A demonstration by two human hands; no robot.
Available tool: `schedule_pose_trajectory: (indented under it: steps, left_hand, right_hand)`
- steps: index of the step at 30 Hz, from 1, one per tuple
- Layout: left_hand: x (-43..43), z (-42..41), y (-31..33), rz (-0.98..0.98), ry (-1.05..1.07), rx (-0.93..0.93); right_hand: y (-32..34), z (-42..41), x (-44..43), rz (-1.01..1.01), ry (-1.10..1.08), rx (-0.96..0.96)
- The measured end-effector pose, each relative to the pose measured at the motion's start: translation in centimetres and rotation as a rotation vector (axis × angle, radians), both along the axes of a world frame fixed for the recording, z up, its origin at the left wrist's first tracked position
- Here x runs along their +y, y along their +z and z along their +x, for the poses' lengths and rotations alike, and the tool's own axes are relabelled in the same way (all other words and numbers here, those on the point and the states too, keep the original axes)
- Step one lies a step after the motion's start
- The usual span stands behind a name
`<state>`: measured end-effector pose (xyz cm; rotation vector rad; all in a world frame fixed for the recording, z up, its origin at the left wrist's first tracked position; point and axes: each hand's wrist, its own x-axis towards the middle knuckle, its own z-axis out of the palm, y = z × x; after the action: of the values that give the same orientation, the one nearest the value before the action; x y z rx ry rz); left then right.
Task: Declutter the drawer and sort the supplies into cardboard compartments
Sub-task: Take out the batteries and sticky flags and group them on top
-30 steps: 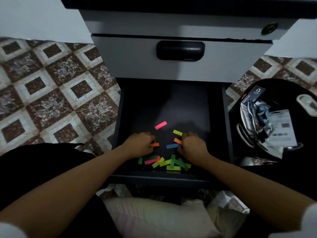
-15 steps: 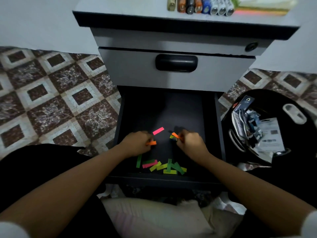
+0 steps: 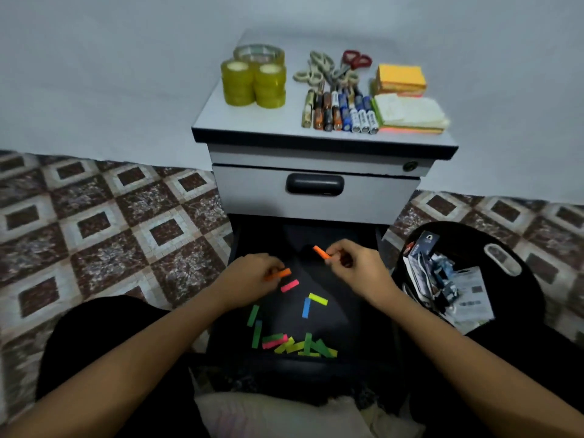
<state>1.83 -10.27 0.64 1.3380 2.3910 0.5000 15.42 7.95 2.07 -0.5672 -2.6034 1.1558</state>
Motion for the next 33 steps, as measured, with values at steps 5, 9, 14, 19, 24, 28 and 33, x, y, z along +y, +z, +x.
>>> schedule_pose_trajectory:
  steps: [5,9,14,19,24,28,33]
  left_hand:
    - [0.4,-1.5,6.3,0.156,0.01,0.097]
    - [1.4,-3.3,12.2,0.275,-0.02,0.203]
    - [3.1,-7.0,17.9,0.331,0.029,0.347]
    - [5.2,-10.7,19.7,0.265,0.073,0.462]
    - [5.7,-13.2,19.4,0.118,0.058,0.429]
    - [5.3,-14.0,18.7,0.157,0.07,0.307]
    - [4.0,-14.4,17.7,0.299,0.153,0.233]
  right_hand:
    - [5.4,-1.0,0.5,0.007,0.043,0.101]
    - [9.1,-3.2,1.3,0.148,0.06,0.189]
    - [13.5,-6.6,1.9,0.442,0.084,0.28]
    - [15.8,-9.6,2.6,0.6,0.083,0.315]
    - [16.9,-12.0,3.0,0.674,0.09,0.266]
    - [17.1,-14.3,3.0,0.695,0.132,0.199]
    - [17.0,-17.4,1.7,0.751,0.208,0.106]
